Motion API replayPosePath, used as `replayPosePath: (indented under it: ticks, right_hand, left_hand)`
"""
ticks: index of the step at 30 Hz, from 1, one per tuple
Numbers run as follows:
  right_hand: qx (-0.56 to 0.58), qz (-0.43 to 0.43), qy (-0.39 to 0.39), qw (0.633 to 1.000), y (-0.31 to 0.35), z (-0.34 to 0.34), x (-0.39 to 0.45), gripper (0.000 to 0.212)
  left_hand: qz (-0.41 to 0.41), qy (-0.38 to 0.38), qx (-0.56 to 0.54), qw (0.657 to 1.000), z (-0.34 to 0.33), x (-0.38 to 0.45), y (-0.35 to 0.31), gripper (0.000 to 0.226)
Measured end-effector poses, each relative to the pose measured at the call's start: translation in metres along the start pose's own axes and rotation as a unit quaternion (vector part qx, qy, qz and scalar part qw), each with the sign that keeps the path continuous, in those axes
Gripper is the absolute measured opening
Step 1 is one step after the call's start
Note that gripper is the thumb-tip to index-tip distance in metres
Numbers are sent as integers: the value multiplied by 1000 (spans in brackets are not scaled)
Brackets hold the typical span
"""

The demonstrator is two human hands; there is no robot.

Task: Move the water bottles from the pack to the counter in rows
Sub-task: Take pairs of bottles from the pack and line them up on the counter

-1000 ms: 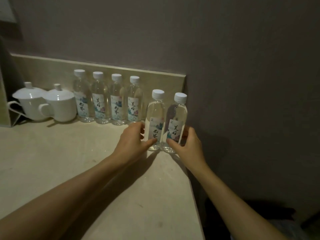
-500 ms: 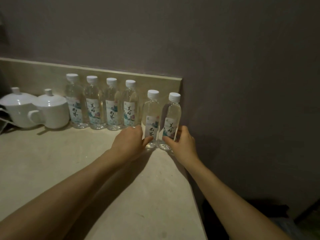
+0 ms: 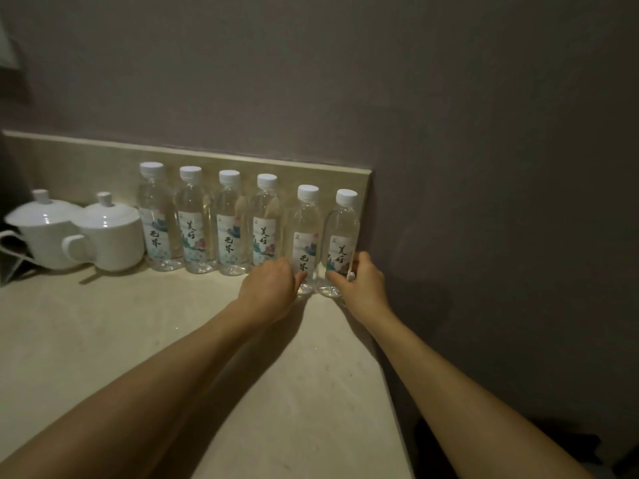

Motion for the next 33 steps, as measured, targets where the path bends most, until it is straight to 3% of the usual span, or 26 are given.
replayPosePath:
  ticks: [17,33]
  right_hand:
    - [1,7,-14,1000,-2,-16,31,51]
    - [-4,5,-18,1000,0,-22,40,48]
  left_hand:
    - [8,20,87,996,-7,26,3,41]
    - [9,28,104,994,-14,40,6,24]
Point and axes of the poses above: each hand's wrist, its own x-axis towards the middle knuckle, its own z-axis out of the back of the hand, y = z × x, the point moved 3 cm from there along x, towards the middle knuckle, and after that the axes turned 8 degrees about -x, right-handed, at the moved point
